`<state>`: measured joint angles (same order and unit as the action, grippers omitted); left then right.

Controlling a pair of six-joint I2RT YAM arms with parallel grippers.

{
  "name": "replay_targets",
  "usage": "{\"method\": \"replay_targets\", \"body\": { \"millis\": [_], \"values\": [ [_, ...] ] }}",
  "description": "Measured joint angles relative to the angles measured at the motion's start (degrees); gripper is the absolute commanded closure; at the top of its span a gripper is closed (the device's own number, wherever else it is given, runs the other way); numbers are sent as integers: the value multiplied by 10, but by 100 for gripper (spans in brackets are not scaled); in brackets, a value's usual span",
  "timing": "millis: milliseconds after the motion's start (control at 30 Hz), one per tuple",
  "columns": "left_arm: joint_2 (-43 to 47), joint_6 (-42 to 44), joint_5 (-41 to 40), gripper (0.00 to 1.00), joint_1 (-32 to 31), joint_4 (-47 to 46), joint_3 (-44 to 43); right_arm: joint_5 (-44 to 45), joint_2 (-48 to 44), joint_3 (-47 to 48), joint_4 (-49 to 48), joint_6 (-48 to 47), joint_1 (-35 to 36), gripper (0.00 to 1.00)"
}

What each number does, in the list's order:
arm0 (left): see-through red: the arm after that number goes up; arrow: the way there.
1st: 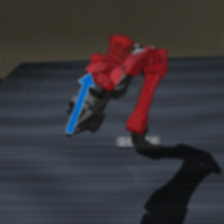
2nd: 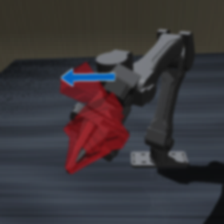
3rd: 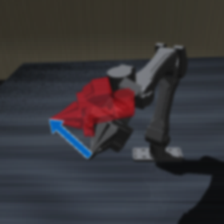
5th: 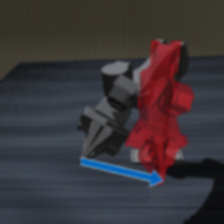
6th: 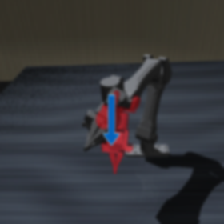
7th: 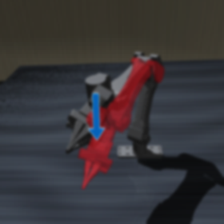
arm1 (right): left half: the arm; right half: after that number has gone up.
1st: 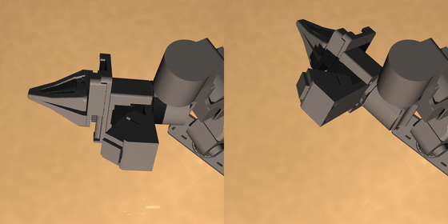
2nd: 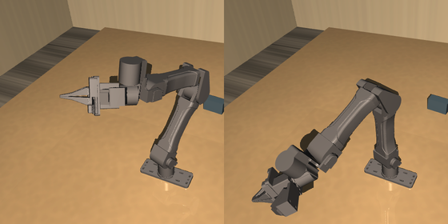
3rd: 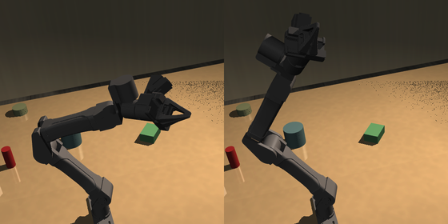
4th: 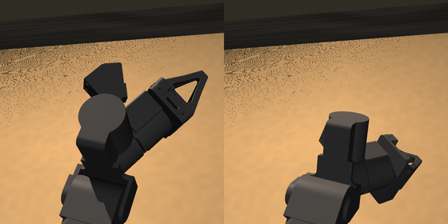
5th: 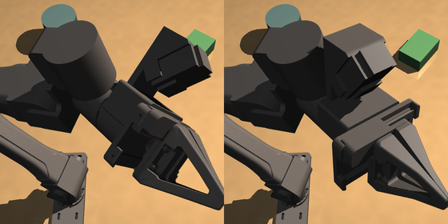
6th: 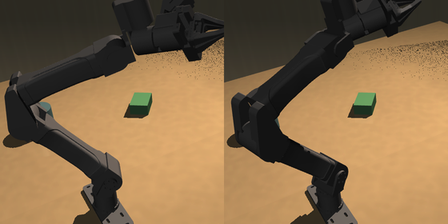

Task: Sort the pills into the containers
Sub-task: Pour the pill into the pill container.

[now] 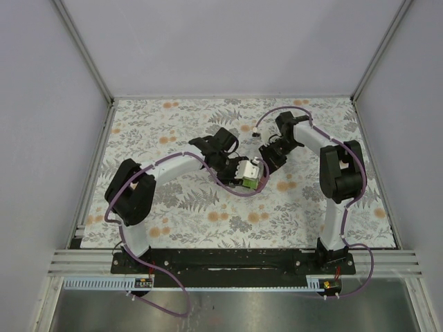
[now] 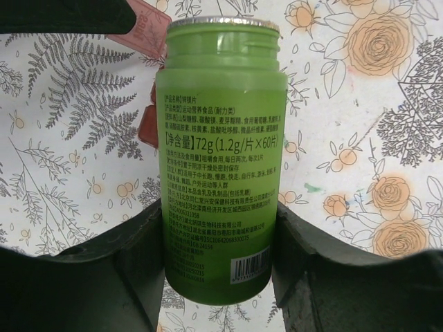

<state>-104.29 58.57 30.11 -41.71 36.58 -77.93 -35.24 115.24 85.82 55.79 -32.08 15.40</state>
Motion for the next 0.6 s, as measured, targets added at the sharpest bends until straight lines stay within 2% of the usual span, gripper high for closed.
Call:
{"method": "replay_targets", "body": {
  "millis": [600],
  "values": [
    [-39,-14,-81,100,-25,-27,-23,0,-10,-12,-4,4,9,94]
  ]
}}
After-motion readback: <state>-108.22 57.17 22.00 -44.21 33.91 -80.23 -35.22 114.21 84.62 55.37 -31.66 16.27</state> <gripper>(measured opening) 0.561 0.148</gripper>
